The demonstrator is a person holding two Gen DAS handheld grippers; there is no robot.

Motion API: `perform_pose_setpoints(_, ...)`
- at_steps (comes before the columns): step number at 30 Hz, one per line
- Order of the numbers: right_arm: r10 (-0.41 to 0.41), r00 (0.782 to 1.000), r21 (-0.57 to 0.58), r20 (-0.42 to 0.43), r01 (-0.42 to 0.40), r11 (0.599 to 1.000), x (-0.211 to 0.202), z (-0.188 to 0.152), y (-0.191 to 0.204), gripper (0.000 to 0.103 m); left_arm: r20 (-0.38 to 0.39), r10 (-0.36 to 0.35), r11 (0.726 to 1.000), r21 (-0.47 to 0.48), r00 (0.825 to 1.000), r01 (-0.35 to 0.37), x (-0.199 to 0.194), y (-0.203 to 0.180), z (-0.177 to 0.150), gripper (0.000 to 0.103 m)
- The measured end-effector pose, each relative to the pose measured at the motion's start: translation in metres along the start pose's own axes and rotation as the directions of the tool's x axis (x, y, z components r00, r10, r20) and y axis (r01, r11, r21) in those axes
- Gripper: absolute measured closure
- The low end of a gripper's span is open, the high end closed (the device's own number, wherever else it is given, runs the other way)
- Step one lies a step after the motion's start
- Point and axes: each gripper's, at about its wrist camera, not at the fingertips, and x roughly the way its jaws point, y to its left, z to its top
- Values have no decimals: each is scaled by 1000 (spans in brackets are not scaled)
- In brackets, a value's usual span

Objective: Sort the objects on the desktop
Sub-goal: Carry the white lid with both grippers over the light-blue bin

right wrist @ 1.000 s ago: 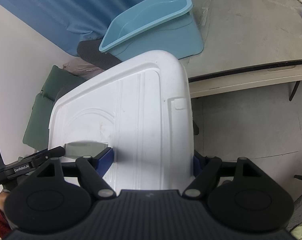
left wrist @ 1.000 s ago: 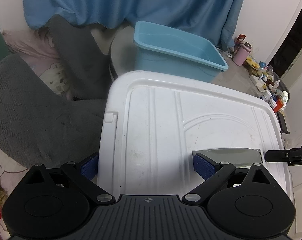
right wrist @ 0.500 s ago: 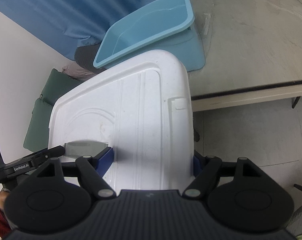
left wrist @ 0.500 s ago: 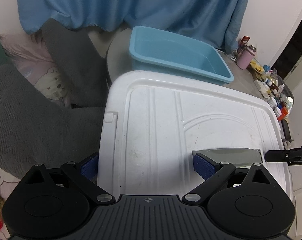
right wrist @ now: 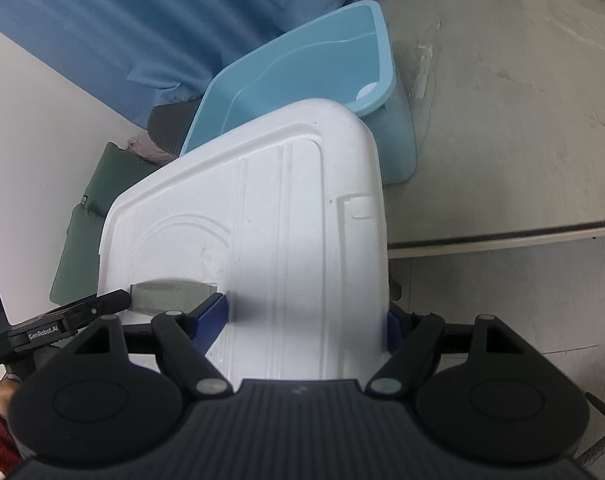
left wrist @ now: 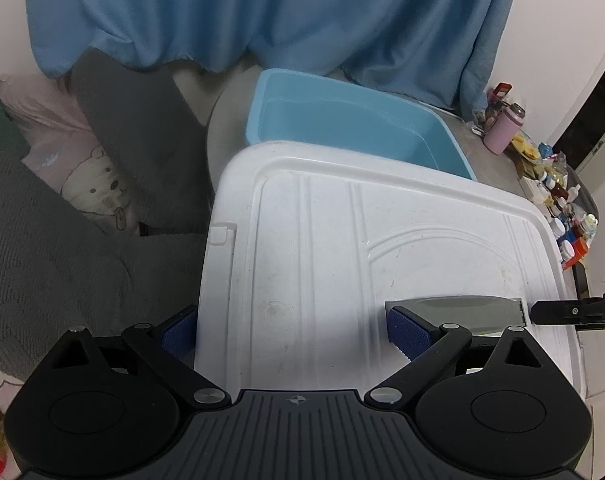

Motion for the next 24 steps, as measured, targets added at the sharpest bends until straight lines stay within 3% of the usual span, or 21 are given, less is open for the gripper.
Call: perform_pose_setpoints(24, -38, 997, 20, 69, 37, 999, 22, 100, 4, 25, 15, -56, 998, 41, 998, 56, 75, 25, 137, 5)
